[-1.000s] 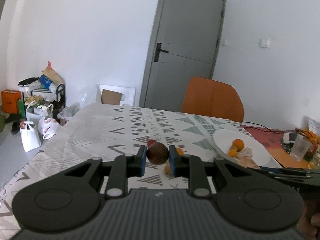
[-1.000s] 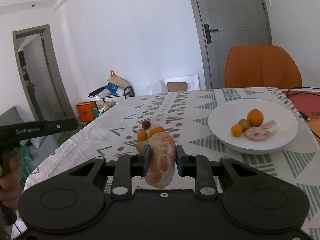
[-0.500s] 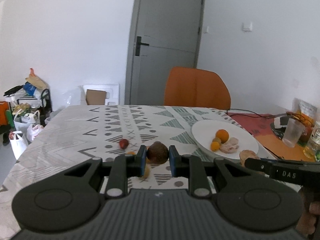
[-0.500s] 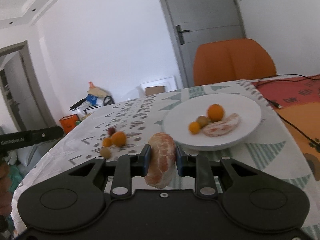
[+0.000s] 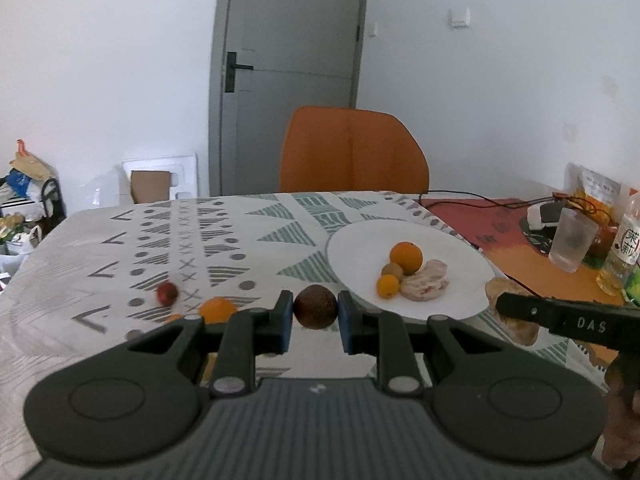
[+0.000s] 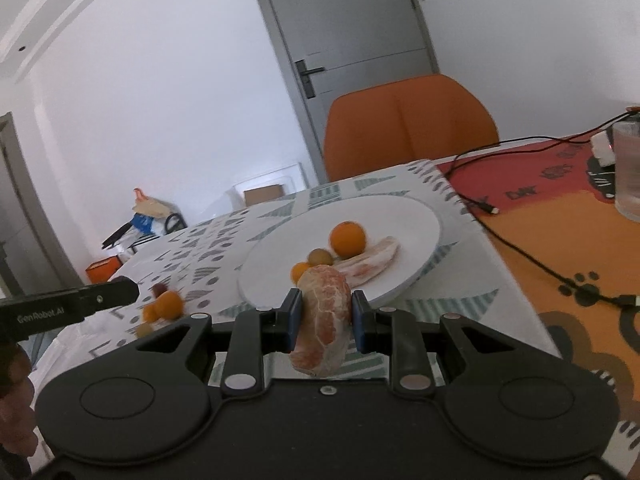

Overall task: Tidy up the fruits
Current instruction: 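Carry both fruits over the white plate and open both tools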

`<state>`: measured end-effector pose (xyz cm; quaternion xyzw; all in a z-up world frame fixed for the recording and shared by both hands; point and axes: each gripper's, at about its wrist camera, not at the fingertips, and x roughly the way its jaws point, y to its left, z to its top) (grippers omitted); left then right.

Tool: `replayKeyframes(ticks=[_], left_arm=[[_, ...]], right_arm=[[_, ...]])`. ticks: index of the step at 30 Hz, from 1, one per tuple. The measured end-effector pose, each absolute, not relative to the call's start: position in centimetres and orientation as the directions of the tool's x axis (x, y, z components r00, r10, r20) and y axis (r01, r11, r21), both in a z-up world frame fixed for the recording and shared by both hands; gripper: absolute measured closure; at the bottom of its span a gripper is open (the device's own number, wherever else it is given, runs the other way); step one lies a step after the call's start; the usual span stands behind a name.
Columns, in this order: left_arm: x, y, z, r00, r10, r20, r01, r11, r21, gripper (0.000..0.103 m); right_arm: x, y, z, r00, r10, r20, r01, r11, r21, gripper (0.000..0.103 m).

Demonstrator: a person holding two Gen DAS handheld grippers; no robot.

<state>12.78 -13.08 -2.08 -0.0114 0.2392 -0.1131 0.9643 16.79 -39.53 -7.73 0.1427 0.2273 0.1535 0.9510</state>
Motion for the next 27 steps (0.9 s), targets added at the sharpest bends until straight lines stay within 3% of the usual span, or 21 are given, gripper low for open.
replayKeyframes(ticks=[12, 19, 27], left_arm=[[17.3, -15.6, -2.9, 0.827, -0.274, -0.491, 0.274, 0.959, -0.075, 0.081], [19.6, -16.7, -3.6, 0.805, -0.303, -0.510, 0.307, 0.948, -0.079, 0.081], [21.0, -18.0, -4.2, 0.784, -0.332, -0.525, 0.339, 0.937, -0.085, 0.081]], right_arm=[[20.5, -41.0, -7.6, 0.867, 0.299, -0.398, -0.162, 0.926, 0.342, 0.080], [22.7, -41.1, -7.9, 0.869, 0.282, -0.407, -0.144, 0.930, 0.338, 0.099], [23.4, -41.3, -8.7, 0.858, 0.274, -0.435, -0.120, 0.930, 0.348, 0.099]])
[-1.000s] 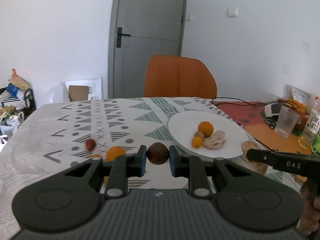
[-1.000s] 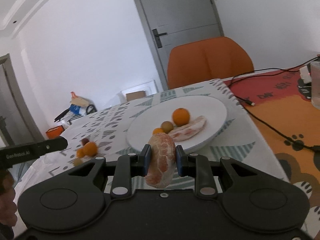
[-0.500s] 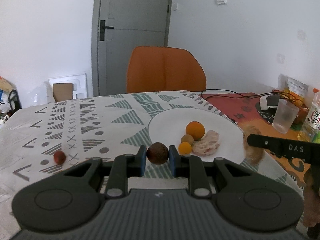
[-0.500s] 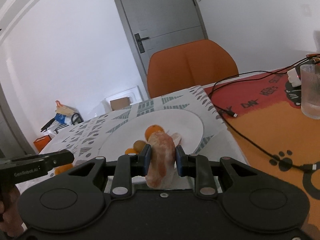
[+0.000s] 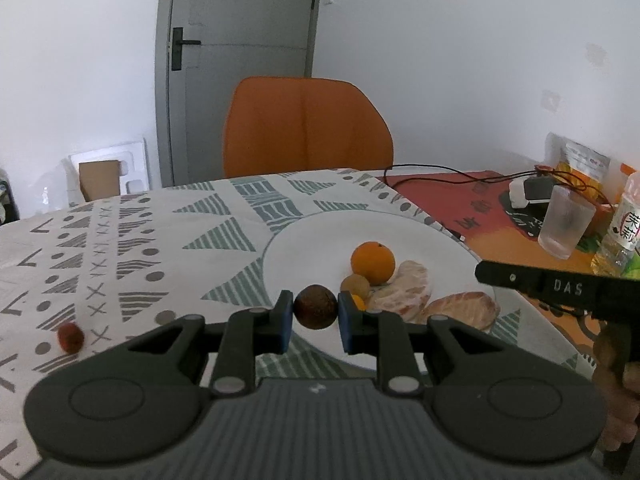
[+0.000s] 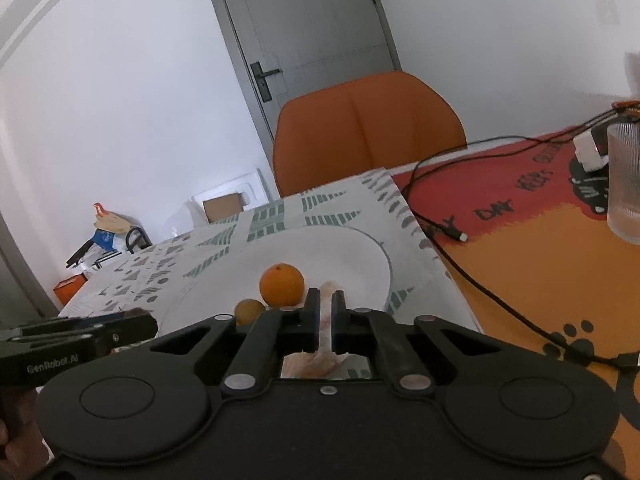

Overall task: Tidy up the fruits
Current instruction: 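Carry both fruits over the white plate and open both tools, then move both open tools back from the plate over the remaining fruit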

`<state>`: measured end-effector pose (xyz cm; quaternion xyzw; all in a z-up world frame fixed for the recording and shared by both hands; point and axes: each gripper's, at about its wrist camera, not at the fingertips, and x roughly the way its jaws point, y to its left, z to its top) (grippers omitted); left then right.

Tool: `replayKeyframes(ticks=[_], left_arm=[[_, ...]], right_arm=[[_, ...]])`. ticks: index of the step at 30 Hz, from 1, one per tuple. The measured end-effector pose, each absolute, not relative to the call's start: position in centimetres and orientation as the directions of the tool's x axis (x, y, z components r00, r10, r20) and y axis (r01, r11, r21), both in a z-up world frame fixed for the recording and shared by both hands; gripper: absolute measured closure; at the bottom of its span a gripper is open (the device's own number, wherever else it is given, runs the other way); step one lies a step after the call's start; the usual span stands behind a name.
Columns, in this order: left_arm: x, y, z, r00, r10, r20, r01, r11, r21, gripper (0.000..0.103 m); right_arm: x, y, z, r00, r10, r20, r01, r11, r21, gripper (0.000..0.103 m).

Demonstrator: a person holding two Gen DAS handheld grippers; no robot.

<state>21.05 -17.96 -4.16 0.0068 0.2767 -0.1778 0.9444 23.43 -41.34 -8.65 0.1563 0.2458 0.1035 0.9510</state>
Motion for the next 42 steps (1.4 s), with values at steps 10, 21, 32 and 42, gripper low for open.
replayKeyframes(ticks=[10, 21, 32, 42], left_arm=[[21.6, -19.5, -4.9, 0.760, -0.355, -0.544, 0.364, 0.926, -0.095, 0.076], [20.1, -17.0, -4.5, 0.800, -0.273, -0.534, 0.273, 0.959, -0.080, 0.044], [17.7, -14.1, -4.4, 0.821, -0.195, -0.536, 0.180, 0.980, -0.080, 0.035], [14.0, -11.4, -3.5, 0.848, -0.129, -0.514, 0.122, 0.991, -0.047, 0.014]], right_arm=[[22.5, -41.7, -9.2, 0.854, 0.268, -0.447, -0.106, 0.929, 0.355, 0.093], [21.3, -41.4, -8.7, 0.854, 0.282, -0.438, -0.117, 0.923, 0.365, 0.079], [19.6, -38.9, -7.9, 0.838, 0.326, -0.438, -0.180, 0.922, 0.342, 0.060], [17.5, -36.3, -6.7, 0.868, 0.300, -0.395, -0.192, 0.938, 0.288, 0.004]])
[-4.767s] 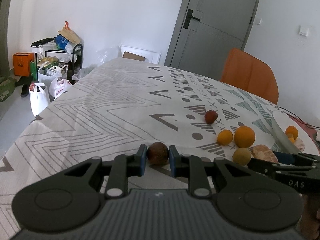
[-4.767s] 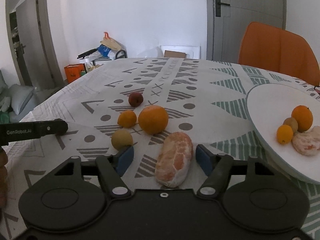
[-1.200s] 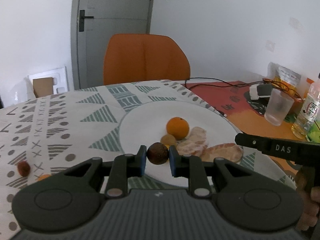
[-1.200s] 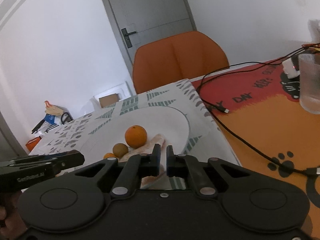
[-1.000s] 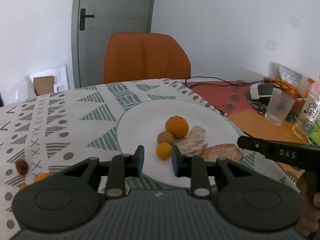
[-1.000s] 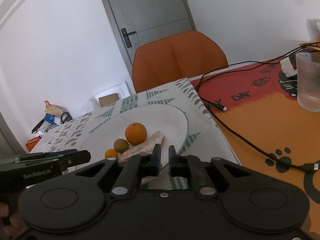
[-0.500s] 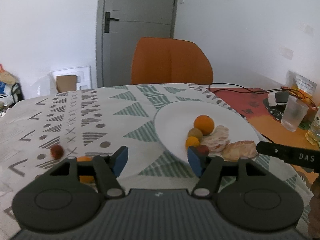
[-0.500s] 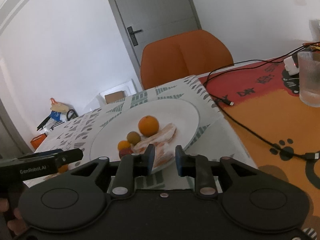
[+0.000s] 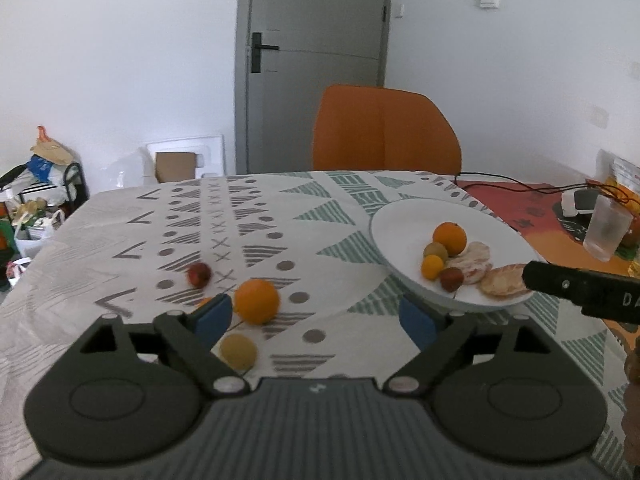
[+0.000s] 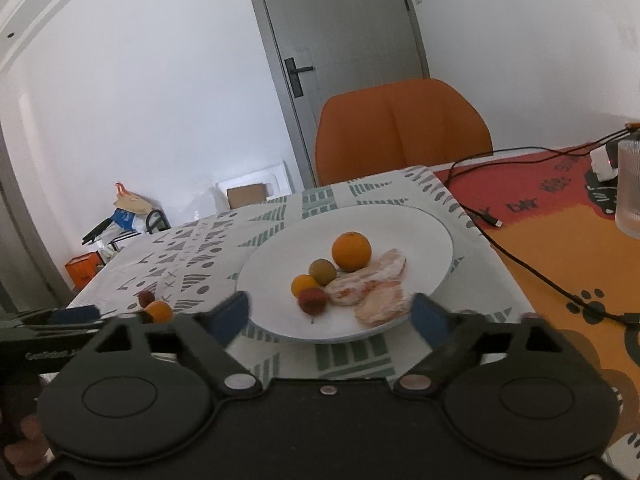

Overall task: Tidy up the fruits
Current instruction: 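Move both open tools back from the plate over the remaining fruit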

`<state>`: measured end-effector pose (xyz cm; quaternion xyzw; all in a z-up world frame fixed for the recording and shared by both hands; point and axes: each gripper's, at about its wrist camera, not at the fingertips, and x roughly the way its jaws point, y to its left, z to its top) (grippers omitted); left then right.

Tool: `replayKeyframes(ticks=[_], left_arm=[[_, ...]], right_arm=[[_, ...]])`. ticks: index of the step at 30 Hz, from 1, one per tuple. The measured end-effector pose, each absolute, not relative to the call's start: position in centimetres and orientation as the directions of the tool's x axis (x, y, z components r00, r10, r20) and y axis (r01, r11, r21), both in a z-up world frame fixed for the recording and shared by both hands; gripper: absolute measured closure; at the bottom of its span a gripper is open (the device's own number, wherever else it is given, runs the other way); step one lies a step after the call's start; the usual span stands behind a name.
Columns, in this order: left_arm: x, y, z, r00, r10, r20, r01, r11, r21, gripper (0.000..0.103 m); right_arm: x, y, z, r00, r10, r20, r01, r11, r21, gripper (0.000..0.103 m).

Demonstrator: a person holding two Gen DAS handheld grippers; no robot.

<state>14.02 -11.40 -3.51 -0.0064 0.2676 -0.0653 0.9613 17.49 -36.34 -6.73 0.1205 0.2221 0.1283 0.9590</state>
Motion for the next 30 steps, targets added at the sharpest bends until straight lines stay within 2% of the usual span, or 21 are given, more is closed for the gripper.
replayKeyframes(ticks=[1, 16, 30], left_arm=[[13.6, -11.1, -3.4, 0.849, -0.125, -0.514, 0.118, 0.992, -0.046, 0.013], [8.8, -7.7, -1.9, 0.876, -0.083, -0.475, 0.030, 0.993, -0.118, 0.013], [5.7, -4.3, -1.9, 0.892, -0.016, -0.451, -0.039, 0.993, -0.113, 0.013]], right_arm=[[17.3, -36.3, -6.7, 0.872, 0.298, -0.389, -0.192, 0.938, 0.289, 0.000], [14.4, -34.7, -5.6, 0.890, 0.313, -0.331, -0.229, 0.935, 0.270, 0.000], [12.8, -31.5, -4.9, 0.872, 0.365, -0.327, -0.303, 0.926, 0.226, 0.000]])
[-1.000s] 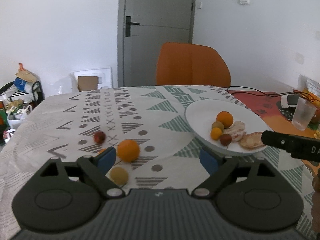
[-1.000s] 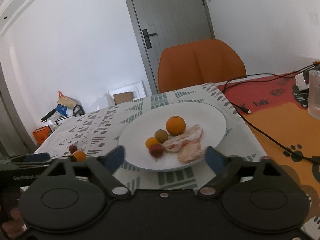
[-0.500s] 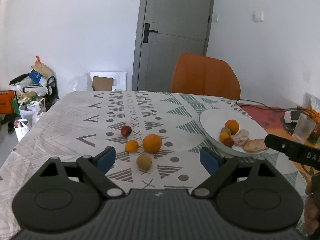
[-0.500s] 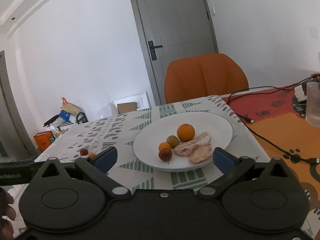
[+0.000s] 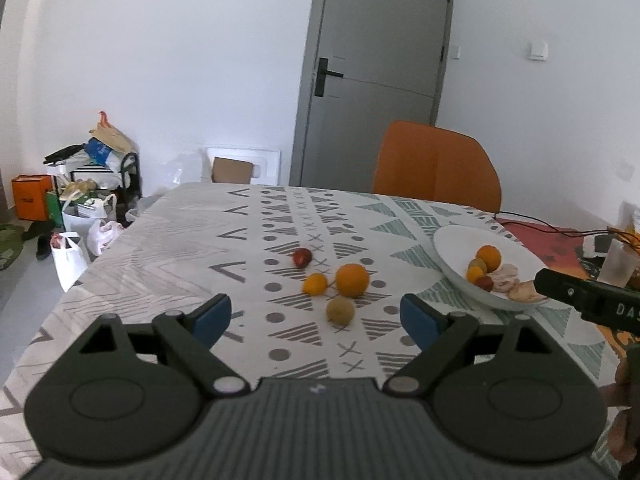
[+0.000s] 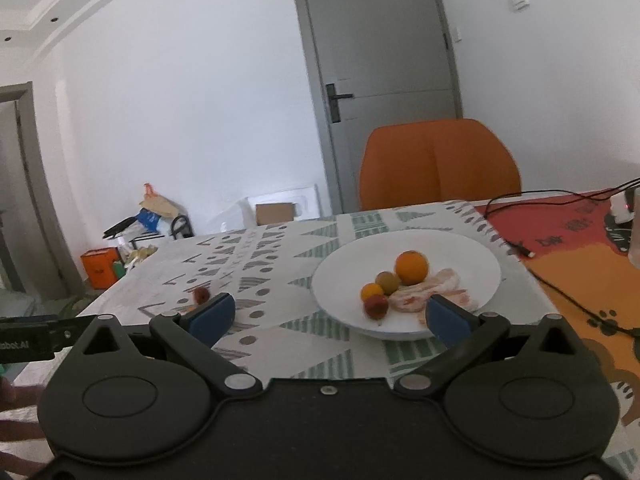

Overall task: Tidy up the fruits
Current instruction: 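Move both open tools back from the plate over the remaining fruit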

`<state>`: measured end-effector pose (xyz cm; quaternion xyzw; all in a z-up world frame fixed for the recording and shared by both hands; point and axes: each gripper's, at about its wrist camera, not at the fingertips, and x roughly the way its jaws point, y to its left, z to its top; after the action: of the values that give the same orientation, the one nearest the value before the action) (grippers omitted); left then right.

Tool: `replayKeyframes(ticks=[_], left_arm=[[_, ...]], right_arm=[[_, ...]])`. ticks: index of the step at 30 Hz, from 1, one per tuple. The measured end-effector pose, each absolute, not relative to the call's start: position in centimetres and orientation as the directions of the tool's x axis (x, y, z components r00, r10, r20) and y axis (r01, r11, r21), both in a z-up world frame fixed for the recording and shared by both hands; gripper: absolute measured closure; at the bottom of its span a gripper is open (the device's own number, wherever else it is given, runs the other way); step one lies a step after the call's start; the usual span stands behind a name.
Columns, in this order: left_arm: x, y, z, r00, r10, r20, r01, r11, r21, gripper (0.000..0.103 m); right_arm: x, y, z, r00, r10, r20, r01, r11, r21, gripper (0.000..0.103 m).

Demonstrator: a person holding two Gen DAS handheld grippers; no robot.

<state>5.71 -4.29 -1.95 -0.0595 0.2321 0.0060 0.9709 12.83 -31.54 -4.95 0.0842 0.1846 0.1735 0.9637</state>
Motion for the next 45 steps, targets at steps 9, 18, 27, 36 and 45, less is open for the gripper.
replayKeyframes(ticks=[9, 18, 27, 36, 45], left_arm=[[5.1, -2.4, -2.1, 0.896, 0.039, -0.441, -0.099, 0.989, -0.113, 0.013], [5.1, -0.3, -2.1, 0.895, 0.068, -0.440, -0.143, 0.980, -0.139, 0.013], [5.5, 1.6, -2.6, 0.900, 0.100, -0.423, -0.192, 0.965, -0.179, 0.013], [6.3, 3.5, -3.2, 0.885, 0.085, -0.457, -0.191, 0.963, -0.190, 0.013], [6.8, 5.2, -4.0, 0.866, 0.126, -0.484, -0.242, 0.953, -0.184, 0.013]], right_arm=[[12.2, -29.7, -4.8, 0.842, 0.419, -0.339, -0.359, 0.905, 0.227, 0.000], [12.9, -27.6, -4.7, 0.800, 0.472, -0.369, -0.411, 0.881, 0.236, 0.000], [14.2, -24.3, -4.7, 0.762, 0.513, -0.395, -0.476, 0.858, 0.196, 0.000], [15.1, -21.8, -4.9, 0.759, 0.483, -0.437, -0.482, 0.868, 0.124, 0.000], [16.4, -20.4, -5.4, 0.705, 0.525, -0.477, -0.525, 0.838, 0.146, 0.000]])
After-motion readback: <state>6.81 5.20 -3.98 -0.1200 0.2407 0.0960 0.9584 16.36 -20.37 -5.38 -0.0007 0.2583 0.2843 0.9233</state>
